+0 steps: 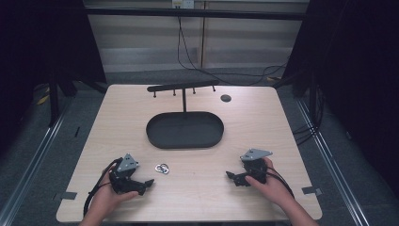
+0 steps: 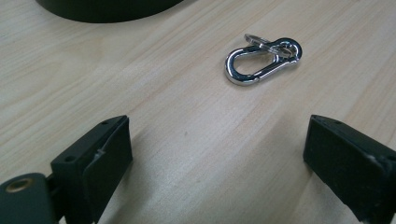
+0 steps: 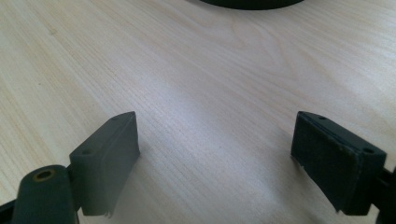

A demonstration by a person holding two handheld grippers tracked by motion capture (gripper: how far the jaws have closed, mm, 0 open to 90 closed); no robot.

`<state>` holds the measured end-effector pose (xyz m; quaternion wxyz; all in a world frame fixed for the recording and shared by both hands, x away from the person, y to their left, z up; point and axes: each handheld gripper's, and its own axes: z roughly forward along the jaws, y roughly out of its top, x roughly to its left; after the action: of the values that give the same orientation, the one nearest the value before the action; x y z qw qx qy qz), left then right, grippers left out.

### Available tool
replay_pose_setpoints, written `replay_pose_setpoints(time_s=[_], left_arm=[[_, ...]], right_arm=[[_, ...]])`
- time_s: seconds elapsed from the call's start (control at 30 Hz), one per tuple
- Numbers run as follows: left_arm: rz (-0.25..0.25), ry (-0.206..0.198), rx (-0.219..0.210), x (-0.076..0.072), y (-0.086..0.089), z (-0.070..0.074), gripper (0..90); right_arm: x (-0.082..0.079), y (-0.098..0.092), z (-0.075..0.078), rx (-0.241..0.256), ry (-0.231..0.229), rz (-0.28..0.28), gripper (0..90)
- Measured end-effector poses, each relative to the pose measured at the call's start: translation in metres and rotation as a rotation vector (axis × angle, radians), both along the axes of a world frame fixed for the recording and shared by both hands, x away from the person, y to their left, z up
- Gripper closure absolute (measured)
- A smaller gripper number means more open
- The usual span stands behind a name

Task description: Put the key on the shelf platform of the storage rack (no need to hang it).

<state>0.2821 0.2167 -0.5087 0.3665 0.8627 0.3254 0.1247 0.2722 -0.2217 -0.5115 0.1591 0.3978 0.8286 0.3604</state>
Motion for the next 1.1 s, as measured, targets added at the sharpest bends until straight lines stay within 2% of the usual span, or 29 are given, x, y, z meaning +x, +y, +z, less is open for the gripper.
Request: replay_pose_setpoints(time_s=[0.03, 0.07, 0.13, 0.2, 0.27, 0.3, 0.37, 0.63, 0.7, 0.83, 1.1], left_arm=[[-0.007, -0.006, 0.018, 0.001, 0.000, 0.002, 8.7], [-0.006, 0.015, 0.016, 0.001, -0.001, 0.004, 12.8], [-0.003, 0.046, 0.058, 0.004, -0.003, 0.010, 22.0], [-0.006, 0.090, 0.097, 0.007, -0.007, 0.015, 22.9], [-0.025, 0.117, 0.134, 0.009, -0.012, 0.020, 29.3], [-0.038, 0.148, 0.141, 0.011, -0.016, 0.022, 29.5], [-0.048, 0.173, 0.173, 0.013, -0.022, 0.026, 30.6], [-0.057, 0.258, 0.195, 0.024, -0.043, 0.041, 34.2], [-0.072, 0.284, 0.225, 0.028, -0.050, 0.043, 34.4], [-0.071, 0.292, 0.257, 0.034, -0.058, 0.044, 34.6], [-0.116, 0.311, 0.305, 0.044, -0.072, 0.044, 34.9]], right_arm=[[0.000, 0.000, 0.000, 0.000, 0.001, 0.001, 14.6], [0.000, 0.000, 0.000, 0.000, 0.001, 0.000, 14.6], [0.000, 0.000, 0.000, -0.001, 0.000, 0.002, 14.6], [0.000, 0.000, 0.000, -0.001, 0.000, 0.002, 14.6], [0.000, 0.000, 0.000, -0.001, 0.001, 0.002, 14.6], [0.000, 0.000, 0.000, -0.001, 0.001, 0.002, 14.6], [0.000, 0.000, 0.000, -0.001, 0.001, 0.002, 14.6], [0.000, 0.000, 0.000, -0.001, 0.000, 0.002, 14.6], [0.000, 0.000, 0.000, -0.001, 0.001, 0.002, 14.6], [0.000, 0.000, 0.000, -0.001, 0.001, 0.002, 14.6], [0.000, 0.000, 0.000, -0.001, 0.001, 0.002, 14.6]])
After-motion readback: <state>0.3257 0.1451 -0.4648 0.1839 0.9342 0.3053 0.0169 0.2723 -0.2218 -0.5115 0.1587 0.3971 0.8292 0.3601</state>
